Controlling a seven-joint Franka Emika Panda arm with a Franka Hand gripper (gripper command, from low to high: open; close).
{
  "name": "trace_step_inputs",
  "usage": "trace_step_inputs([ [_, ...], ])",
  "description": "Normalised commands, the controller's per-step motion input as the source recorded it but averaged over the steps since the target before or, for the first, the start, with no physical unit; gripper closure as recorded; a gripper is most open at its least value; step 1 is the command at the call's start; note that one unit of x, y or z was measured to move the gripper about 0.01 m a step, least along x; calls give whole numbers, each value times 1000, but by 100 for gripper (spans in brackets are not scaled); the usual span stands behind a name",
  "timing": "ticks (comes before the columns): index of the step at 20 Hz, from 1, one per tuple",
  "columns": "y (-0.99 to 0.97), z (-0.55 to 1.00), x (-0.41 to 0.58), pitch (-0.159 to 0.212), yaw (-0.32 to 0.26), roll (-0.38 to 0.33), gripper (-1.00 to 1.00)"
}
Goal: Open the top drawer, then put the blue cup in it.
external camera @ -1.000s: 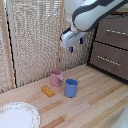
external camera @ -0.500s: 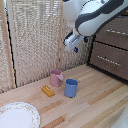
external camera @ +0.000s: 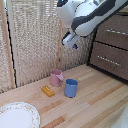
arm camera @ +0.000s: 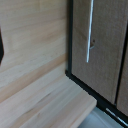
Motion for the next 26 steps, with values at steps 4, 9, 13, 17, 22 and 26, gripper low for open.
trace_step_inputs([
  [4, -129, 39, -73, 27, 59, -375, -100],
  [9, -169, 0, -318, 2, 130, -375, -100],
  [13, -168, 0, -321, 0, 137, -375, -100],
  [17, -262, 0, -266, 1, 105, -369, -100],
  [22, -407, 0, -141, -15, 87, -340, -100],
  [26, -545, 81, -46, -80, 106, -220, -100],
])
